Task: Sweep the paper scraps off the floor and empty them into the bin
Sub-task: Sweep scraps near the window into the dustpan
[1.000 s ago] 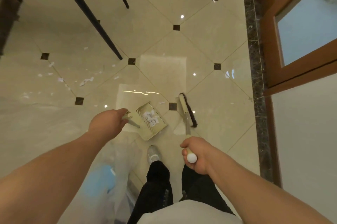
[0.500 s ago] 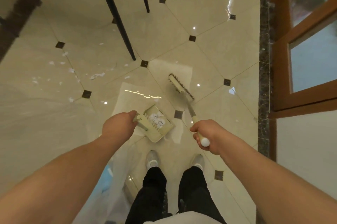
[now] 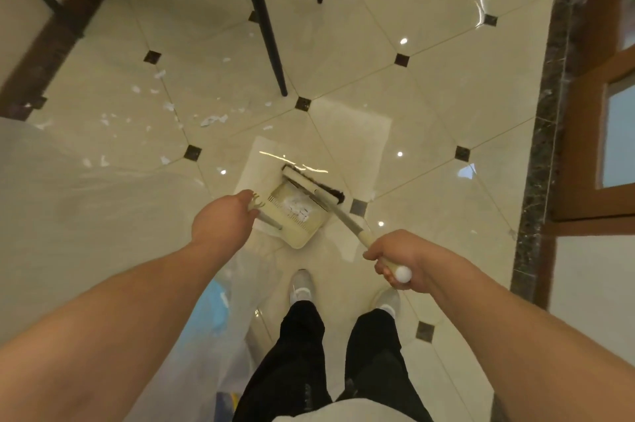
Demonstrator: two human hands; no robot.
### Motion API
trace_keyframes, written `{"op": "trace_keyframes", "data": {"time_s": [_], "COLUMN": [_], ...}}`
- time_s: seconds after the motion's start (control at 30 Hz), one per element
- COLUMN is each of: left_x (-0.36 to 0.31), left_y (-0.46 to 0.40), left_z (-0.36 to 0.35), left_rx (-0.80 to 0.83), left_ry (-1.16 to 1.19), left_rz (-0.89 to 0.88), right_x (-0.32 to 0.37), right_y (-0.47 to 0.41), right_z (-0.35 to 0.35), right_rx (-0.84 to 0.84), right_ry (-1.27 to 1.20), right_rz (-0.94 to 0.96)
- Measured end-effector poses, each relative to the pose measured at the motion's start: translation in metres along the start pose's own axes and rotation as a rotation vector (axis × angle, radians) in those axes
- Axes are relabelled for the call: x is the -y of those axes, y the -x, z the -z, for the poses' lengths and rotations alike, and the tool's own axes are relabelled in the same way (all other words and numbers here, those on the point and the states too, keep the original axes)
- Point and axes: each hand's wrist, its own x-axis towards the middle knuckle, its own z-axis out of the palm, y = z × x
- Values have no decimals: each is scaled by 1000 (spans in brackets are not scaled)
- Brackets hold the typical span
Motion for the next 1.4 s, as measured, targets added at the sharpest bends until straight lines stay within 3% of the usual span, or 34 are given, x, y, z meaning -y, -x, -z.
{"op": "trace_keyframes", "data": {"time_s": [0.1, 0.47, 0.67, 0.87, 1.17, 1.4], "left_x": [-2, -4, -29, -74, -145, -186], "left_y": [-8, -27, -42, -74, -69, -49], "left_z": [8, 24, 21, 31, 22, 3], "left_rx": [16, 128, 157, 172, 141, 120], "left_ry": [5, -121, -137, -211, -258, -225], "left_rz": [-28, -207, -273, -389, -460, -427], "right_x": [-5, -2, 0, -16, -103, -140], "right_y": [28, -6, -6, 26, 26, -32], "right_z": [31, 53, 26, 89, 161, 223], "right_rx": [-14, -272, -71, 112, -280, -405], "right_ry": [-171, -210, -409, -851, -896, -971], "right_rz": [3, -9, -95, -113, -17, -91]}}
